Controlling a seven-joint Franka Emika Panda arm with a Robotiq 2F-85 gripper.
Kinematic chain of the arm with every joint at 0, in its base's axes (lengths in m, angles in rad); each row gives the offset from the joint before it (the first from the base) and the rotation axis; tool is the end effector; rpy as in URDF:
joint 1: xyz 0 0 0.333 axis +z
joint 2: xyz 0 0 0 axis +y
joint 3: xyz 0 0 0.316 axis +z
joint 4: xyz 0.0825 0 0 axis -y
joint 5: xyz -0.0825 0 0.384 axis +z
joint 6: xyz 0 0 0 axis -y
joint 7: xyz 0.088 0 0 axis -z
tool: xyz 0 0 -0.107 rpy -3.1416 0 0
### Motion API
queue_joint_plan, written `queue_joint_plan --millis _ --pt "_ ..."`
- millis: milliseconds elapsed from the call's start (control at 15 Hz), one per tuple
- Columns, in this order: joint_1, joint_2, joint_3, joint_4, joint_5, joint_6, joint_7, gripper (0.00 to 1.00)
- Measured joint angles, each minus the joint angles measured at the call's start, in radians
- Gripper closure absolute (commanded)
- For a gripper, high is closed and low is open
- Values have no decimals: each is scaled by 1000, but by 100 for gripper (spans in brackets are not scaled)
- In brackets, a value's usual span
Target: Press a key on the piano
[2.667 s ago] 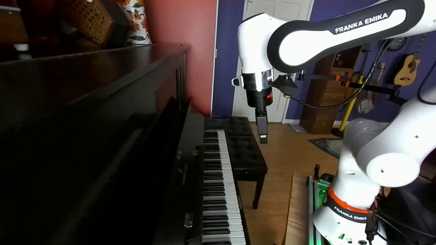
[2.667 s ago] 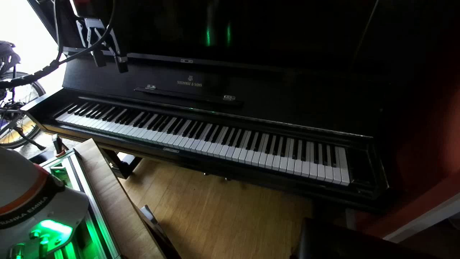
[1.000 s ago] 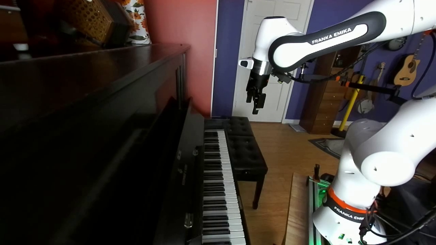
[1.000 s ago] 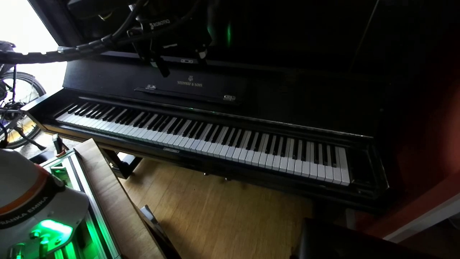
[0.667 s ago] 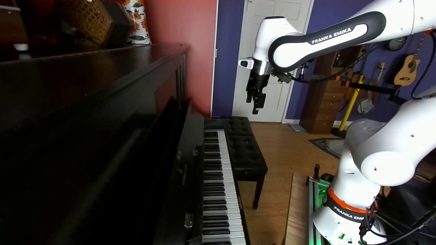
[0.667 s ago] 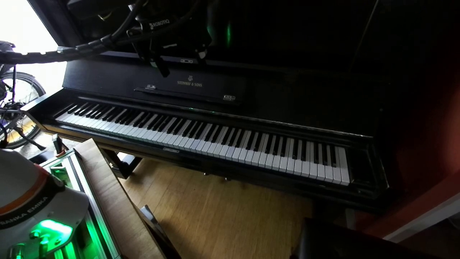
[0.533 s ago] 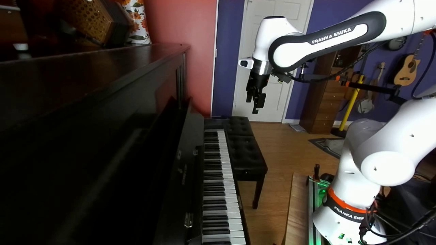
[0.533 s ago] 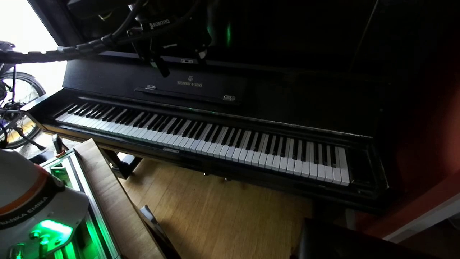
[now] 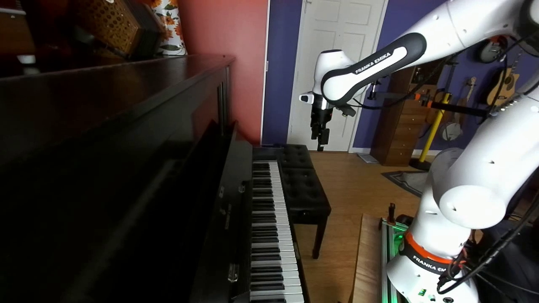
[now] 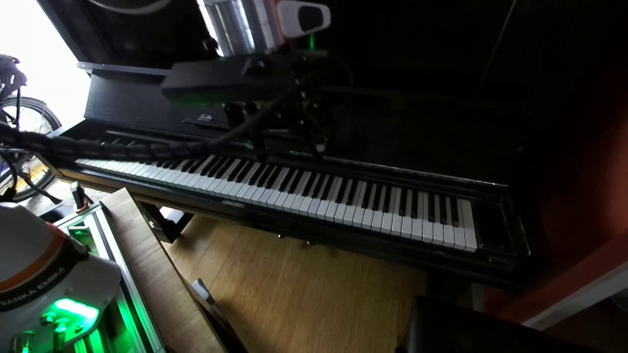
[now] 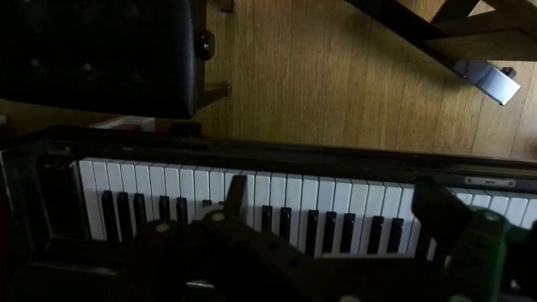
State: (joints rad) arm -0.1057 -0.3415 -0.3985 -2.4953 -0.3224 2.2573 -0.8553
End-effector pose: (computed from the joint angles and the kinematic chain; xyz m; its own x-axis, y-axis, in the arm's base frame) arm 0.3804 -0.2204 0.4070 0.8477 0.5281 -0.0509 0.5294 -0.8356 0.1467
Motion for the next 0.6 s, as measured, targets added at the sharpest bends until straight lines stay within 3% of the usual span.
queue_joint_plan --millis 267,467,600 --pt "-37 212 -70 57 158 168 -192 0" --pt "-63 341 -66 113 316 234 -322 0" --pt "-67 385 -63 141 340 236 -336 0"
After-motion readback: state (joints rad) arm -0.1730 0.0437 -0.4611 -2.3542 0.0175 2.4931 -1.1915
